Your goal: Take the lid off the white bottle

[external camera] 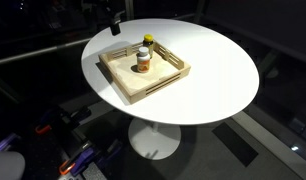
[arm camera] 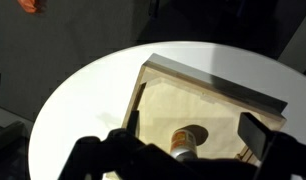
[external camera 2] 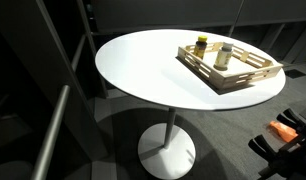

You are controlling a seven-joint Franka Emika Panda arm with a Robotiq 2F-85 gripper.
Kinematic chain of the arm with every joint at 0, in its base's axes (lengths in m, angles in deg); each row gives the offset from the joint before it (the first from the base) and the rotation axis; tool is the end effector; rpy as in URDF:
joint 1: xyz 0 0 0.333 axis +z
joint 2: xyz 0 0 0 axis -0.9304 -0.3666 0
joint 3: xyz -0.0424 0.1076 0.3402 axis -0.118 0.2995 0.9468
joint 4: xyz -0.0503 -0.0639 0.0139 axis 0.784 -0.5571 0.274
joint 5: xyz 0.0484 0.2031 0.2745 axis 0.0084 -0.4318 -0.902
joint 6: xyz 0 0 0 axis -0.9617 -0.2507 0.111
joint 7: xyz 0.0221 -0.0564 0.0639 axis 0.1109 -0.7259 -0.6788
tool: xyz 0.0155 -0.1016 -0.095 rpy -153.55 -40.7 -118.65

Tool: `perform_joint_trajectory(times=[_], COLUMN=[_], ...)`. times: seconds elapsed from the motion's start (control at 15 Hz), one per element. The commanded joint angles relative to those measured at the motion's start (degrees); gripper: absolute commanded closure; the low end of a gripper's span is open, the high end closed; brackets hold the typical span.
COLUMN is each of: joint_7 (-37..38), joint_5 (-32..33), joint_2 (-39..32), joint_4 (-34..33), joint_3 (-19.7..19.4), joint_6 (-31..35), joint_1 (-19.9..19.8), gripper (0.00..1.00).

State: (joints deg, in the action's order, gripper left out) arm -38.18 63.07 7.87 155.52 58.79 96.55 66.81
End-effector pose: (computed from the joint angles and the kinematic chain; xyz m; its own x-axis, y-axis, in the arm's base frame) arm 0.3340 -0.0192 0.4636 0.9961 0.0876 -0.0111 0.0883 -0.9866 0.1373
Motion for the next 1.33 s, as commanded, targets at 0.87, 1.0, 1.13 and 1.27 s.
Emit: perform_joint_trajectory(times=[0.87,1.0,1.13,1.27], joint_7=[0.21,0.00,0.02,-0.25], joint_5=[-1.26,-1.35,-1.08,-1.01], joint_2=[-26.00,-28.27,-30.63,-32.65], joint_4=[-16.10,-17.29,-18.47,-19.53], joint_3=[0.08,0.03,-0.04,-0.08], joint_6=[11.87,12.24,12.31,12.54], joint_1=[1.52,1.65,1.66,1.63], gripper=[0.00,0.00,0.00,0.00])
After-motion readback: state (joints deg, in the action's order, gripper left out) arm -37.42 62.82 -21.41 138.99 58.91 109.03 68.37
